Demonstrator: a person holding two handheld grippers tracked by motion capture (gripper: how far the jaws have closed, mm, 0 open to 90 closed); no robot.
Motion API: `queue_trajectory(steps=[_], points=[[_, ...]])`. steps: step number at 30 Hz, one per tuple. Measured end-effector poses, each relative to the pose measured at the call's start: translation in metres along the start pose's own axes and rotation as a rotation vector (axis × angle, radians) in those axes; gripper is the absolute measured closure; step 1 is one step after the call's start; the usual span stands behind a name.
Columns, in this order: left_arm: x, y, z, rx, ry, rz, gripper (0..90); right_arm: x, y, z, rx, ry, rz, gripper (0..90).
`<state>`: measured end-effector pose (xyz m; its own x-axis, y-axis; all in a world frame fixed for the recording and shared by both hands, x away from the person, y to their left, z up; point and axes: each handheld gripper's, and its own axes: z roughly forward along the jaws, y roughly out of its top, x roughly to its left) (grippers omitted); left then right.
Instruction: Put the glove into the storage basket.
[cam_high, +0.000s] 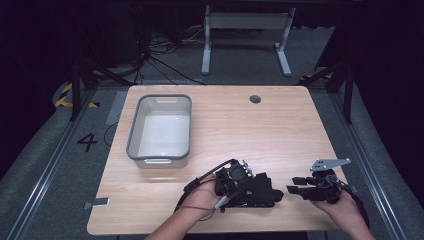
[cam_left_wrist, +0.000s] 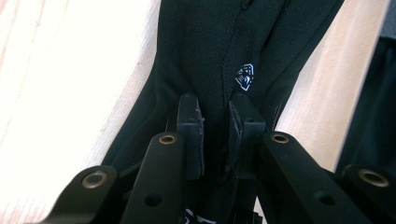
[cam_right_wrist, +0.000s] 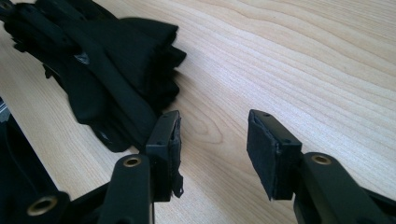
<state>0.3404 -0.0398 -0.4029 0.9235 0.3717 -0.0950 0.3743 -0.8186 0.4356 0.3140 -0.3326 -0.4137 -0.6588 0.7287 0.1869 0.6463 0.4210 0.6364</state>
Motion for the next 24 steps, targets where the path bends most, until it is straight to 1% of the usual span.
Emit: queue_trajectory(steps=[4,6,8,10,13,14,16,18,21,24], points=[[0.002,0.000,-0.012,-0.022,-0.003,-0.023,77.5,0.000,0.000,0.000,-0.003,0.001,0.001,55.3],[0.004,0.000,-0.018,-0.034,0.006,-0.022,77.2,0.000,0.001,0.000,-0.003,0.000,0.002,55.3],[0.005,0.000,-0.025,-0.039,-0.005,-0.040,77.2,0.000,0.001,0.001,-0.001,0.000,0.004,55.2],[0.007,0.001,-0.031,-0.044,-0.004,-0.046,77.2,-0.001,0.001,0.001,0.001,0.000,0.003,55.2],[0.008,0.001,-0.038,-0.054,-0.001,-0.065,77.1,-0.001,0.001,0.002,0.000,0.000,0.007,55.2],[0.009,0.001,-0.041,-0.066,0.002,-0.066,77.2,-0.001,0.001,0.002,0.001,0.001,0.007,55.2],[0.011,0.000,-0.046,-0.074,-0.002,-0.085,77.1,-0.001,0.001,0.003,0.002,0.002,0.005,55.2],[0.013,-0.001,-0.051,-0.077,0.010,-0.095,77.1,-0.002,0.001,0.003,0.001,0.004,0.007,55.2],[0.016,-0.002,-0.058,-0.088,0.011,-0.120,76.8,-0.002,0.002,0.004,0.001,0.004,0.008,55.2],[0.020,-0.004,-0.065,-0.096,0.022,-0.144,76.8,-0.002,0.004,0.006,-0.001,0.006,0.007,55.1]])
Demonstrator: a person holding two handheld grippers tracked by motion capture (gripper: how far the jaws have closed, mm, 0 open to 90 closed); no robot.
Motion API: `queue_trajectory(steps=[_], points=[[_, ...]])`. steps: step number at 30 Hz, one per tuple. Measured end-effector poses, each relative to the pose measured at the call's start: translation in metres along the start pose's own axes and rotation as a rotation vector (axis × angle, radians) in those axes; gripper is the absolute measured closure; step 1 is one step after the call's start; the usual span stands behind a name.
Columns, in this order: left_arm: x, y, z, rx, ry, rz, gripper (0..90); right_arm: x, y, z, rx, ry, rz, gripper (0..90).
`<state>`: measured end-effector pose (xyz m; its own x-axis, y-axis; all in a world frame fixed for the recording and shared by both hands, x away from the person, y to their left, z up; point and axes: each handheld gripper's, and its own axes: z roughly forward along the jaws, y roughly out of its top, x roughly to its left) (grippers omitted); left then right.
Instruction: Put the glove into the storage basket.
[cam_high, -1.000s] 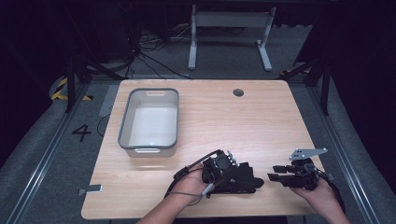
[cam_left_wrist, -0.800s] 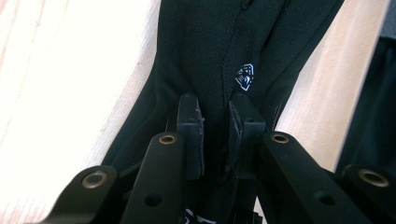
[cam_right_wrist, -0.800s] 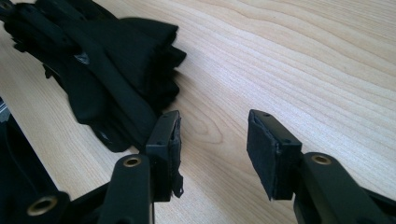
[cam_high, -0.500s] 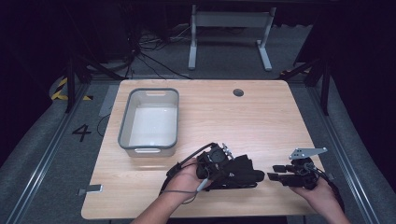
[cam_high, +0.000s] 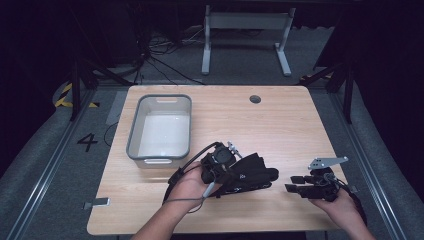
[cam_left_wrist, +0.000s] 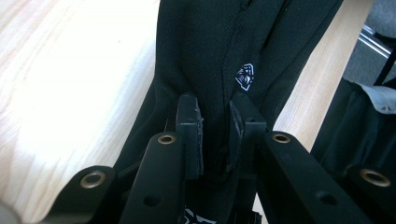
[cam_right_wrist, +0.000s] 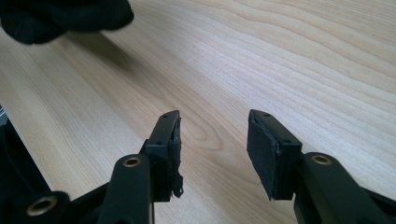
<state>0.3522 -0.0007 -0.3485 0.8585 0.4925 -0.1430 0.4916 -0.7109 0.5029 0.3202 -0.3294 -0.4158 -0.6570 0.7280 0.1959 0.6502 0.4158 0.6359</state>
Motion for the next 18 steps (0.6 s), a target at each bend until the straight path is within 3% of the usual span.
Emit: queue_trajectory(steps=[13,18], points=[[0.022,-0.011,-0.032,-0.057,0.079,-0.095,76.8,-0.002,0.013,0.012,0.005,0.018,-0.021,55.1],[0.035,-0.013,-0.049,-0.086,0.079,-0.142,76.8,-0.003,0.014,0.014,0.010,0.018,-0.023,55.1]])
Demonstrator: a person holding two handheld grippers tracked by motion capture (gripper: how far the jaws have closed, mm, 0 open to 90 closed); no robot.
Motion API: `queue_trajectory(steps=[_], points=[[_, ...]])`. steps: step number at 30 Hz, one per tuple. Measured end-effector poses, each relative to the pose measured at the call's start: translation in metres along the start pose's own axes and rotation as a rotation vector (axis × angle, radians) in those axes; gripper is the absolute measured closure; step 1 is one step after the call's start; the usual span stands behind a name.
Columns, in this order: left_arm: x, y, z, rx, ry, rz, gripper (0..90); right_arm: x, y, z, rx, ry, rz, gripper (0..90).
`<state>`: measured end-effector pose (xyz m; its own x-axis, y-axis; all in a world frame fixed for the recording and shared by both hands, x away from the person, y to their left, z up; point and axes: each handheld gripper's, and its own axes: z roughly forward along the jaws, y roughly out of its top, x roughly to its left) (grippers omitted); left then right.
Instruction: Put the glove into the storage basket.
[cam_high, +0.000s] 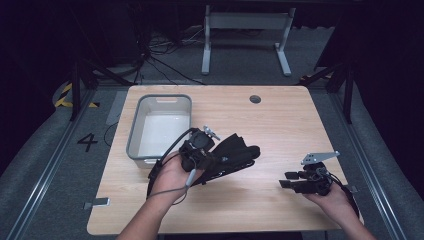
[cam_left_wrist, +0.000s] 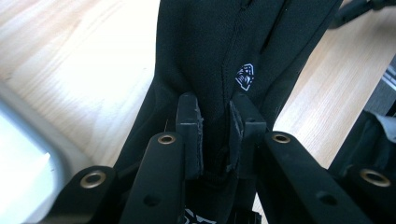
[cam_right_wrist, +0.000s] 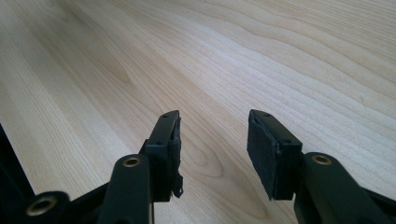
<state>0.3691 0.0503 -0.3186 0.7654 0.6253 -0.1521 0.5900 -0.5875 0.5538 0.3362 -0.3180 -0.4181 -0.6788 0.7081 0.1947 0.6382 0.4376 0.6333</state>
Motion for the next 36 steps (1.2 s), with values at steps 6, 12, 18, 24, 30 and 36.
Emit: queue_trajectory(steps=[6,12,18,24,30,36], points=[[0.015,0.004,-0.013,-0.001,0.045,-0.035,76.7,-0.001,-0.002,0.000,0.004,0.004,0.003,54.9],[0.031,0.005,-0.026,-0.030,0.076,-0.079,76.8,0.000,-0.004,-0.001,0.004,-0.001,0.009,54.9],[0.051,0.003,-0.033,-0.032,0.115,-0.123,76.6,0.001,-0.003,0.002,0.016,0.003,-0.002,54.7],[0.068,0.004,-0.044,-0.066,0.152,-0.162,76.6,0.002,-0.005,0.004,0.026,0.005,0.001,54.8],[0.081,0.008,-0.048,-0.073,0.194,-0.193,76.6,0.005,-0.005,0.005,0.034,0.009,-0.002,54.8],[0.100,0.004,-0.049,-0.081,0.252,-0.241,76.5,0.005,-0.007,0.005,0.033,0.006,-0.002,54.7]])
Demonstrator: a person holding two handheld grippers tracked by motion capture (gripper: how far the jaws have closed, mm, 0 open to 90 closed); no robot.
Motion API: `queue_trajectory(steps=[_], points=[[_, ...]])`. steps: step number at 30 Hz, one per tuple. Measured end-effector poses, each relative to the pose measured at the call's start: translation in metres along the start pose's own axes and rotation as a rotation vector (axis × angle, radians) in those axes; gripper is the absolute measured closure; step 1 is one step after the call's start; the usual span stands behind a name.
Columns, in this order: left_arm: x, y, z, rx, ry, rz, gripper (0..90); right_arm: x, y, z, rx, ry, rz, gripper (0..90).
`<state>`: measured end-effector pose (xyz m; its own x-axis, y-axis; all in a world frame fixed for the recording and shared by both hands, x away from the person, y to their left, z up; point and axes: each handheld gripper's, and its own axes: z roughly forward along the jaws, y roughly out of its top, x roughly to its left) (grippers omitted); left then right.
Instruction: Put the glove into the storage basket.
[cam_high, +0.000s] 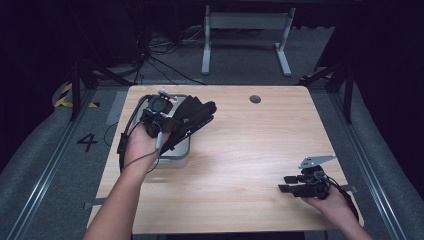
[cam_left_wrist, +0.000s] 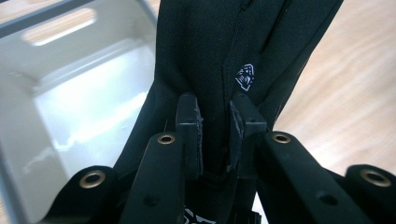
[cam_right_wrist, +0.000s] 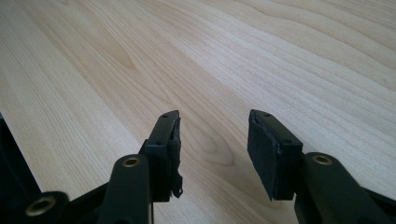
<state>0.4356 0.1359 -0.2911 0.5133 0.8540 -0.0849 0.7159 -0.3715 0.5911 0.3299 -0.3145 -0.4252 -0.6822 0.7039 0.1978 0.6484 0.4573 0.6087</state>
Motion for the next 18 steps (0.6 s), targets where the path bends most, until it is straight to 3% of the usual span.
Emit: queue_trajectory(steps=[3,7,11,14,18], points=[[0.015,0.000,0.005,-0.007,0.025,-0.060,76.4,0.000,-0.001,0.000,0.002,-0.001,0.004,54.7],[0.024,0.000,0.013,0.013,0.082,-0.075,76.3,0.000,-0.002,-0.001,0.001,0.000,0.010,54.6],[0.036,0.000,0.022,0.020,0.100,-0.118,76.3,0.000,-0.001,0.000,0.003,0.003,0.009,54.6],[0.042,0.000,0.032,0.033,0.090,-0.158,76.2,0.001,-0.001,0.001,0.004,0.009,0.005,54.5],[0.048,0.000,0.044,0.056,0.119,-0.204,76.1,0.002,0.000,0.001,0.000,0.018,0.000,54.4]])
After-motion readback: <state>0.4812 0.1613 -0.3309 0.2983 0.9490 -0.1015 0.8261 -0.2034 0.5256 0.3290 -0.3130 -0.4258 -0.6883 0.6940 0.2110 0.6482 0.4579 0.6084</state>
